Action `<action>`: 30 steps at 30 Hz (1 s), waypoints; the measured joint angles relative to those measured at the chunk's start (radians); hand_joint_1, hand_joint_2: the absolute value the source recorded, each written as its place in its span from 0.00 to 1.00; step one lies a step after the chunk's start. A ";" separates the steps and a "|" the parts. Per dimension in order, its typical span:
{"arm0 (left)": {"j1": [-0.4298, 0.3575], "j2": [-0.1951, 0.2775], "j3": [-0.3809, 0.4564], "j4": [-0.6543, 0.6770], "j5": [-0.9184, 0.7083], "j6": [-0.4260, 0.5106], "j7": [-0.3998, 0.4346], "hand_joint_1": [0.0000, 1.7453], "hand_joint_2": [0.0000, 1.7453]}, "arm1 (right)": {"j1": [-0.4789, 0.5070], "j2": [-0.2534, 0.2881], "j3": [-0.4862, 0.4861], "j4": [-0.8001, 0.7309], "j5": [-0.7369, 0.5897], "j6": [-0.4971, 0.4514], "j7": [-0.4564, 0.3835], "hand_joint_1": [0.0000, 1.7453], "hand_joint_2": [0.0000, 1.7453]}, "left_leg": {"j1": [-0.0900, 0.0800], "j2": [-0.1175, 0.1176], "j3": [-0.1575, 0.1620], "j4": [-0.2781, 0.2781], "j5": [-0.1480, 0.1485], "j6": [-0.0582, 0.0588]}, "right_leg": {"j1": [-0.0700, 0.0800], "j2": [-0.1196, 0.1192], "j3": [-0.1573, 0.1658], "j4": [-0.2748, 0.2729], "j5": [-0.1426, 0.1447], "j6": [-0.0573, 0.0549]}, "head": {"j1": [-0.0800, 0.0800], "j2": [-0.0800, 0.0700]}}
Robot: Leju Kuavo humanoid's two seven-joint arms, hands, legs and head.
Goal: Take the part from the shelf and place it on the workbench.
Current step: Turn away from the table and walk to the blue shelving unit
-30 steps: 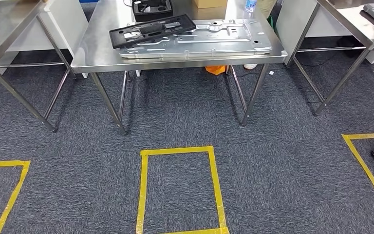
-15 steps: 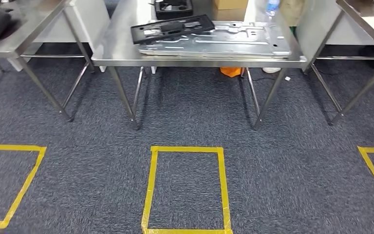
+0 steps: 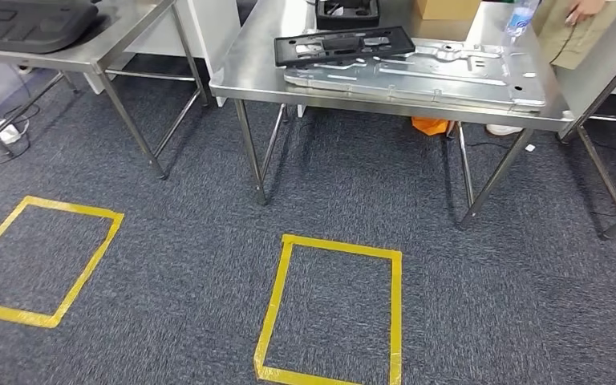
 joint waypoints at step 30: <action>0.047 0.018 0.300 -0.068 -0.113 -0.085 -0.033 0.00 0.00 | 0.078 -0.011 -0.363 -0.060 0.179 0.098 -0.030 0.00 0.00 | 0.005 -0.006 -0.009 0.010 -0.015 -0.014 | -0.013 -0.014 -0.014 0.028 -0.010 0.015 | -0.003 0.000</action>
